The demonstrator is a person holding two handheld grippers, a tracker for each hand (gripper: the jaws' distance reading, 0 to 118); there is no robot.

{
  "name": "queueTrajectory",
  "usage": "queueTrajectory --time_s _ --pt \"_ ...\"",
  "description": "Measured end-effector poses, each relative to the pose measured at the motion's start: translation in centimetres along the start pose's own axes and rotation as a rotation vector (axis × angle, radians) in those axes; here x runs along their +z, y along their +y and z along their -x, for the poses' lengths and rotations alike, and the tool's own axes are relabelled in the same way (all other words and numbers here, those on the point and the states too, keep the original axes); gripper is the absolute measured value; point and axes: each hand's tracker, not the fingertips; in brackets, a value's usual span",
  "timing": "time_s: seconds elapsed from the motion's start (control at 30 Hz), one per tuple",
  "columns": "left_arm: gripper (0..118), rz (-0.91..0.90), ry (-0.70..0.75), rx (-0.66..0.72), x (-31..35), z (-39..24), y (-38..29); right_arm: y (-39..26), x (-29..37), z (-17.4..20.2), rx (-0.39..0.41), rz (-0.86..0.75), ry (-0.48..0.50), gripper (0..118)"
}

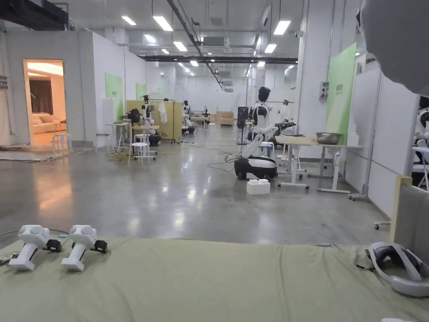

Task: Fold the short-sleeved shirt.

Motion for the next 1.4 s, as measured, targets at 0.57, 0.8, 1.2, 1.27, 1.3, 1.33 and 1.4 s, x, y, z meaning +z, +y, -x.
queueTrajectory --time_s 0.57,0.8,1.2,1.27,1.3,1.33,1.4 --pt "1 -0.082 -0.031 0.691 0.7 3.6 -3.1 -1.8 2.5 -3.6 -0.863 0.091 0.02 3" --pt "1 -0.081 -0.039 0.686 0.9 3.7 -3.4 -1.3 2.3 -3.6 -0.835 0.077 0.043 3" --pt "1 -0.069 -0.048 0.687 0.9 3.5 -3.6 -0.9 2.2 -3.0 -0.805 0.057 0.07 3" --pt "1 -0.064 -0.047 0.685 0.7 3.8 -4.3 -0.8 2.2 -2.9 -0.799 0.056 0.078 3" --pt "1 -0.057 -0.044 0.683 0.6 3.9 -4.6 -0.9 2.1 -2.8 -0.796 0.056 0.083 3" --pt "2 -0.029 -0.024 0.686 0.3 4.3 -5.2 -0.9 2.1 -2.7 -0.793 0.056 0.092 3" --pt "41 0.049 0.034 0.677 -0.5 4.9 -6.5 -1.2 2.1 -2.3 -0.784 0.058 0.108 3"
